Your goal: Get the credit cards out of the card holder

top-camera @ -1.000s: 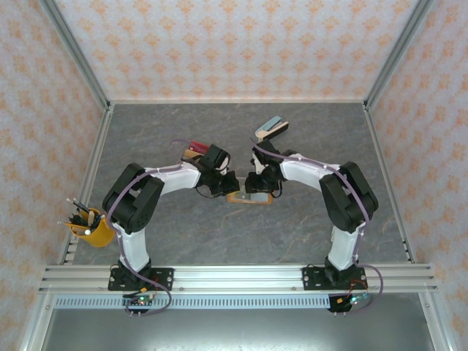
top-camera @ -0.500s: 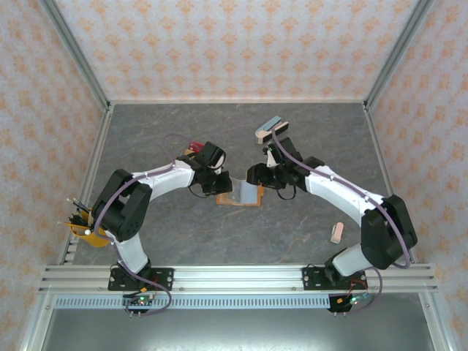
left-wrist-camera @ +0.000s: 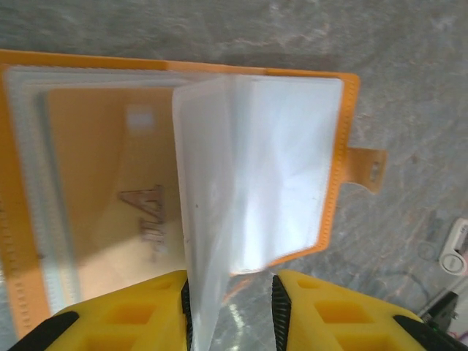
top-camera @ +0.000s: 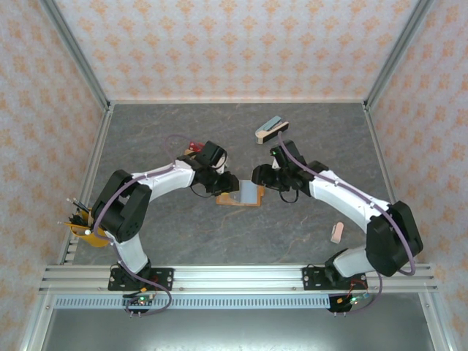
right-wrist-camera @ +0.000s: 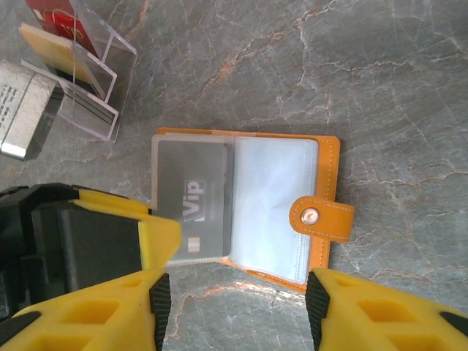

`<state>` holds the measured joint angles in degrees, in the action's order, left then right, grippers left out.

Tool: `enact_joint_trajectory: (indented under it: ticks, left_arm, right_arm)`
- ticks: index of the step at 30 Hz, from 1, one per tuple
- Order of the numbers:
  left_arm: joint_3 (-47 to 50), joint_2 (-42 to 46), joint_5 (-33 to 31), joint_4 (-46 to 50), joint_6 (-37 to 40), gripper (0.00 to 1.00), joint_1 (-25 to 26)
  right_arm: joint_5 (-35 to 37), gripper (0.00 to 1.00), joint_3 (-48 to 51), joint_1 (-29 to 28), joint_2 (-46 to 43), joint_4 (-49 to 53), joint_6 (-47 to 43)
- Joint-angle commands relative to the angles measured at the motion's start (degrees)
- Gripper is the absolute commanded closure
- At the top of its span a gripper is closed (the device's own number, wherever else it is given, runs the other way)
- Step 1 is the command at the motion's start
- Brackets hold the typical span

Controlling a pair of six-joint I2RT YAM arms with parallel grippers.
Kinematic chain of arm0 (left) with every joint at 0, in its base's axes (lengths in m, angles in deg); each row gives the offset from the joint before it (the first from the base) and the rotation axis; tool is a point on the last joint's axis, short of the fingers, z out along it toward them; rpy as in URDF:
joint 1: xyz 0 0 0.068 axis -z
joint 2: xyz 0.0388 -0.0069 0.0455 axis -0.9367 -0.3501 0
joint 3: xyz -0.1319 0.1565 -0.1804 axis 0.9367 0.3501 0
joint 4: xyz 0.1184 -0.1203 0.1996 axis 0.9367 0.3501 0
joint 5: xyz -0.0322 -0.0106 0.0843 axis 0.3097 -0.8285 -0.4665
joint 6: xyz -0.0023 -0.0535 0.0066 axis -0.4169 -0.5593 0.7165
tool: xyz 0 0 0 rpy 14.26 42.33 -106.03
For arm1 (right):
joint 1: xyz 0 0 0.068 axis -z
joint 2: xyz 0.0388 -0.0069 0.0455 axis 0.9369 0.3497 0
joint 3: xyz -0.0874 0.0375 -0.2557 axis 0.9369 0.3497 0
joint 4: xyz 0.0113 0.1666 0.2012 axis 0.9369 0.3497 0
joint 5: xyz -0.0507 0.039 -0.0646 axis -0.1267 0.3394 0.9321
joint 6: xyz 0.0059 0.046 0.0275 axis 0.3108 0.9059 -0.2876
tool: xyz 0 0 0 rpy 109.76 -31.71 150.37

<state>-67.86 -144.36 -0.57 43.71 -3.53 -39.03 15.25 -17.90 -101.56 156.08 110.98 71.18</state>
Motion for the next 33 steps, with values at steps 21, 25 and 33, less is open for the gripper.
enact_joint_trajectory:
  ticks: [21,25,33]
  left_arm:
    - [-1.7,2.28,-1.44,-2.5,-8.66,0.62,-0.05]
    - [0.29,3.85,-3.9,-2.14,-8.99,0.61,-1.33]
    - [1.8,2.24,-2.05,-5.17,-9.72,0.52,-1.4]
  right_arm:
    - [6.76,0.54,0.88,0.17,-1.73,-0.07,-1.63]
    - [4.27,0.61,-1.99,-0.33,3.06,0.97,-2.4]
    - [4.53,0.74,-8.31,-3.16,13.17,5.0,-2.23]
